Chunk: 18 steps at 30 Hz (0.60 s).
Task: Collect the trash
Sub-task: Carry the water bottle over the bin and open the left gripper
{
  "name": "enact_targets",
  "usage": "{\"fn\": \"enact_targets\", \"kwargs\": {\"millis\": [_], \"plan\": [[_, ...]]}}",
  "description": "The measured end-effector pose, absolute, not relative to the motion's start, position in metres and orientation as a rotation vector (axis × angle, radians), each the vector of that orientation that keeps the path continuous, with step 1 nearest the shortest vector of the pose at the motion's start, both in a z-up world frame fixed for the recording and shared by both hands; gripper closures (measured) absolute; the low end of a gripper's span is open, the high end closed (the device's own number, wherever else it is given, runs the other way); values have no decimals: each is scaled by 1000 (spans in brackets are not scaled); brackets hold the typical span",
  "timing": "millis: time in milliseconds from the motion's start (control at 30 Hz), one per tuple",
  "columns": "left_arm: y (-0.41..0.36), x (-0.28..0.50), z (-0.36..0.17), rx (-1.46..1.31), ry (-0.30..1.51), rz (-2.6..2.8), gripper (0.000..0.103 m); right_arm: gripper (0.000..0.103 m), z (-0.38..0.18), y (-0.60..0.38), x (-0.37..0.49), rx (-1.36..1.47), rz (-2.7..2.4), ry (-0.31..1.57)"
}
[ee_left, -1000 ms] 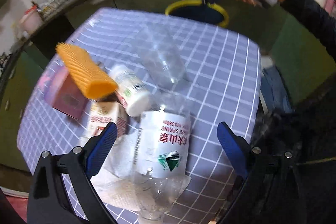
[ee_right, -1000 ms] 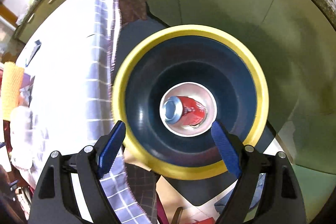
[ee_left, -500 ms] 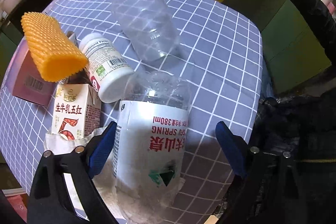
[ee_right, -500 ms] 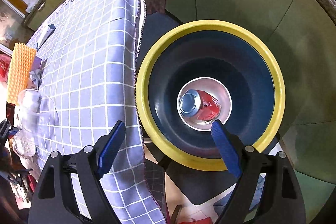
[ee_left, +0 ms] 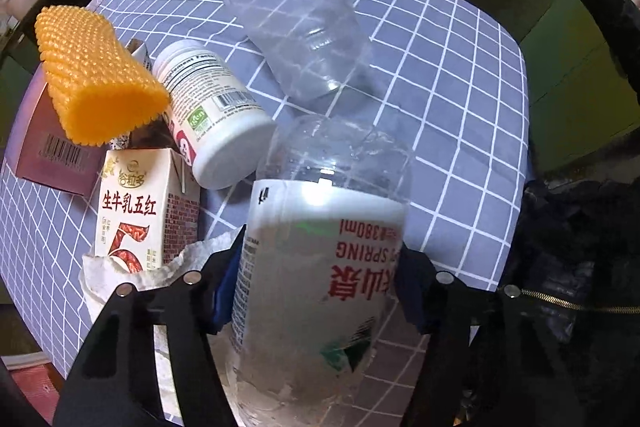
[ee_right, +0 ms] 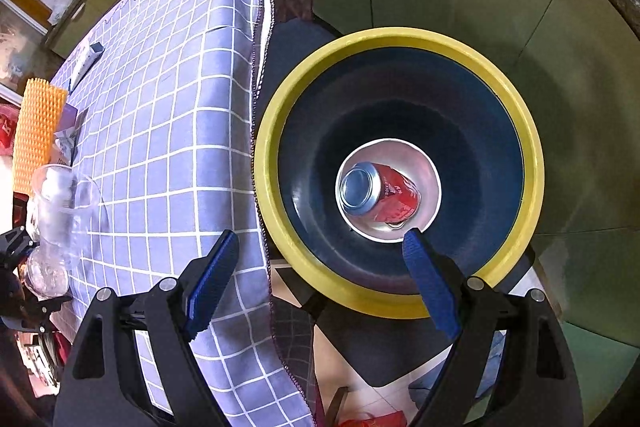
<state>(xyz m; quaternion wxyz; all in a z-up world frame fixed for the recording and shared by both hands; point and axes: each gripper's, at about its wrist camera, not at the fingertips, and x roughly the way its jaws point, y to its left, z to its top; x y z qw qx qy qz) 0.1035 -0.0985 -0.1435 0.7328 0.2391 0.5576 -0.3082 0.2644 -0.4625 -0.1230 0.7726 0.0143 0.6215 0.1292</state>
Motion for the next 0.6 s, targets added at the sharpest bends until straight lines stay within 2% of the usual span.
{"fn": "enact_targets", "kwargs": {"millis": [600], "plan": [[-76, 93, -58, 410, 1067, -615, 46, 20, -122, -468, 245, 63, 308, 1333]]}}
